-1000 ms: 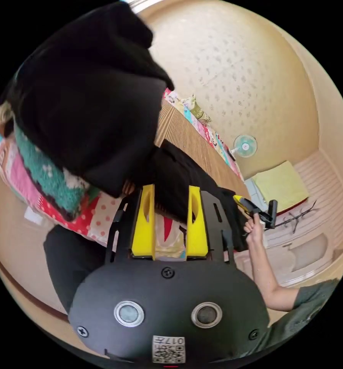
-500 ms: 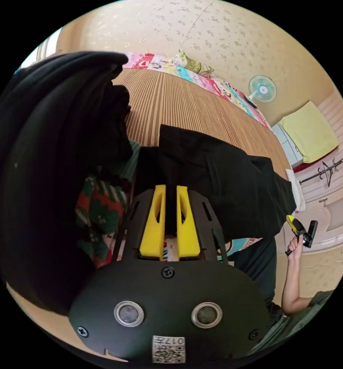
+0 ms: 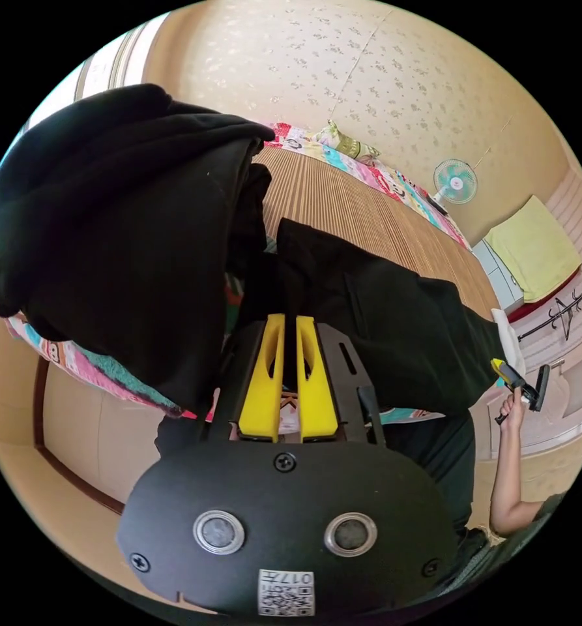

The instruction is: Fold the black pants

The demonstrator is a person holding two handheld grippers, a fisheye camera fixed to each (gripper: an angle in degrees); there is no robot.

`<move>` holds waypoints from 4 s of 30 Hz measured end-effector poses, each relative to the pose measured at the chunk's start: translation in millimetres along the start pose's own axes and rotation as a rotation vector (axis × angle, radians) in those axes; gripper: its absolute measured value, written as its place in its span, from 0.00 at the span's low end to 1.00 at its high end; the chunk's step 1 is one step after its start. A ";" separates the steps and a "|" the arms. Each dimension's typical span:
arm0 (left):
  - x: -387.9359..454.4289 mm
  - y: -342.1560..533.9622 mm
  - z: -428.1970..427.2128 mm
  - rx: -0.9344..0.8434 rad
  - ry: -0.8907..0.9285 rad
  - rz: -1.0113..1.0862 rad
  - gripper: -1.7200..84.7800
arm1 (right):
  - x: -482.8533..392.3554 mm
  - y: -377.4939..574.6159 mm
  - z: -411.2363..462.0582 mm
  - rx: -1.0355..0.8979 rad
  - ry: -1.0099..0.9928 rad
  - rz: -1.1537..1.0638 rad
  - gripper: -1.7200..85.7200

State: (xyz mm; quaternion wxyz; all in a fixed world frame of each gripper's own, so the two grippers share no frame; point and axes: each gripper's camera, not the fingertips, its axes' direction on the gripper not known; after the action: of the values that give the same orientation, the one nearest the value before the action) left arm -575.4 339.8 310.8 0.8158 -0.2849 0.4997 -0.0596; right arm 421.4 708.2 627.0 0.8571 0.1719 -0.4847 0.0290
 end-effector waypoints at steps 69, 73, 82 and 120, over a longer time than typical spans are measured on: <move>-165.4 43.7 2.6 0.088 0.878 -0.581 0.09 | -311.4 32.9 111.2 -0.209 -0.312 -0.809 0.25; -111.4 21.2 -37.0 0.109 0.799 -0.323 0.08 | -393.8 43.6 141.8 -0.382 -0.294 -1.018 0.27; -66.8 21.5 -110.4 0.446 0.626 -0.101 0.10 | -440.6 1.7 145.3 -0.253 -0.385 -0.783 0.11; -0.1 31.4 228.5 -0.574 0.963 -0.242 0.18 | -78.3 5.1 101.8 -0.168 -0.374 -0.049 0.09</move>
State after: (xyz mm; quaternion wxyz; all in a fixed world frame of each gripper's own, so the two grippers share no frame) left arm -387.3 458.5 371.7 0.3735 -0.4908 0.7751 -0.1374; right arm 295.4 689.3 610.5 0.7640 0.1139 -0.6318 -0.0650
